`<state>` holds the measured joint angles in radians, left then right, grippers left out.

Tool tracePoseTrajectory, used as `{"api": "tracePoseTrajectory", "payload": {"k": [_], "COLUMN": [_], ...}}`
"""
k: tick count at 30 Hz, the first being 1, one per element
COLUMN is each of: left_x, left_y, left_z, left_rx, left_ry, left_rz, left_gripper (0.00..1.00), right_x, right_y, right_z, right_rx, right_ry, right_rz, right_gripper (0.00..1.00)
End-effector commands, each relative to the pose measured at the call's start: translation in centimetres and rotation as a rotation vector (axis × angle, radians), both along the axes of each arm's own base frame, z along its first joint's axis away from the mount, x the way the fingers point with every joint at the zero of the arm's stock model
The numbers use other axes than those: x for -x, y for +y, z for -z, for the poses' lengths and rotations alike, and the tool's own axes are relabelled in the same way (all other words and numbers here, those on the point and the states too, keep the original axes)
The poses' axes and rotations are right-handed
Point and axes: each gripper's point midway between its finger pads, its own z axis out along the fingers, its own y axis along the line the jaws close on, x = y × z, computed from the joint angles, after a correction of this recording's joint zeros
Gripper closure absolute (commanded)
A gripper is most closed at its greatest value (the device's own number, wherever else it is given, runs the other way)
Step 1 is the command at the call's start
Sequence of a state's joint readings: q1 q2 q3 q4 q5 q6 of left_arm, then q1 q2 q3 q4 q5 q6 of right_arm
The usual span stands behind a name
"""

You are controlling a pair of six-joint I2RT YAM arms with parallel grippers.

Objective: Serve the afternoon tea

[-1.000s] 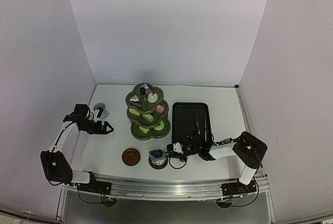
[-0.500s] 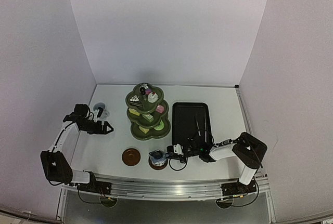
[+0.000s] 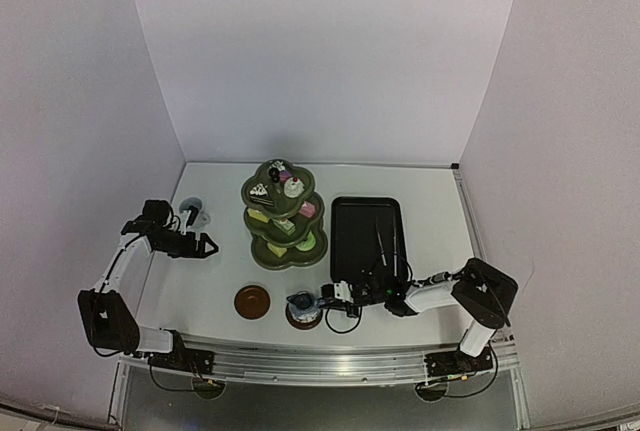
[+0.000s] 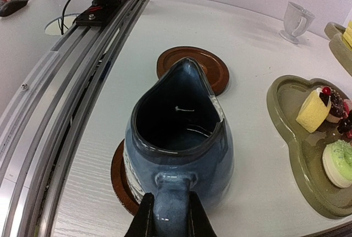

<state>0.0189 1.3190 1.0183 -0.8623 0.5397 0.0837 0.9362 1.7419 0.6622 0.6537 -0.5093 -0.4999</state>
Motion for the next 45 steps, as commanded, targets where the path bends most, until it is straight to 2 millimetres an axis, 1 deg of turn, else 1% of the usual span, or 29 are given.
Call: {"api": "tracePoseTrajectory", "payload": {"k": [1, 4, 11, 15, 18, 24, 26, 28, 33, 36, 45], "left_x": [-1.1, -1.1, -1.1, -1.2, -1.3, -1.4, -1.5, -1.5, -1.6, -1.6, -1.6], "left_y": [0.1, 0.1, 0.1, 0.1, 0.1, 0.0, 0.0, 0.0, 0.0, -0.1, -0.1], "left_z": [-1.1, -1.0, -1.1, -1.1, -1.2, -1.2, -1.3, -1.3, -1.3, -1.3, -1.6], "left_rx": [-0.005, -0.005, -0.007, -0.006, -0.006, 0.001, 0.001, 0.001, 0.006, 0.01, 0.009], "left_ry": [-0.058, -0.057, -0.059, -0.06, -0.062, -0.061, -0.062, -0.063, -0.062, -0.064, -0.069], "left_rz": [0.019, 0.019, 0.021, 0.02, 0.021, 0.023, 0.024, 0.025, 0.026, 0.026, 0.029], "left_gripper": [0.0, 0.0, 0.0, 0.0, 0.0, 0.0, 0.0, 0.0, 0.0, 0.0, 0.0], "right_x": [0.5, 0.7, 0.4, 0.2, 0.2, -0.1, -0.1, 0.0, 0.3, 0.3, 0.3], "right_y": [1.0, 1.2, 1.4, 1.2, 1.1, 0.6, 0.4, 0.2, 0.1, -0.1, 0.1], "right_z": [-4.7, -4.1, -2.1, -0.7, -0.1, 0.1, -0.2, -0.7, -2.8, -3.4, -2.2], "right_rx": [-0.127, -0.114, -0.082, -0.054, -0.043, -0.032, -0.037, -0.047, -0.091, -0.101, -0.079], "right_ry": [-0.066, -0.051, -0.039, -0.034, -0.027, -0.049, -0.055, -0.057, -0.062, -0.073, -0.05], "right_rz": [-0.022, -0.025, -0.013, -0.001, 0.008, 0.034, 0.039, 0.038, 0.033, 0.042, 0.036], "right_gripper": [1.0, 1.0, 1.0, 1.0, 1.0, 1.0, 1.0, 1.0, 1.0, 1.0, 1.0]}}
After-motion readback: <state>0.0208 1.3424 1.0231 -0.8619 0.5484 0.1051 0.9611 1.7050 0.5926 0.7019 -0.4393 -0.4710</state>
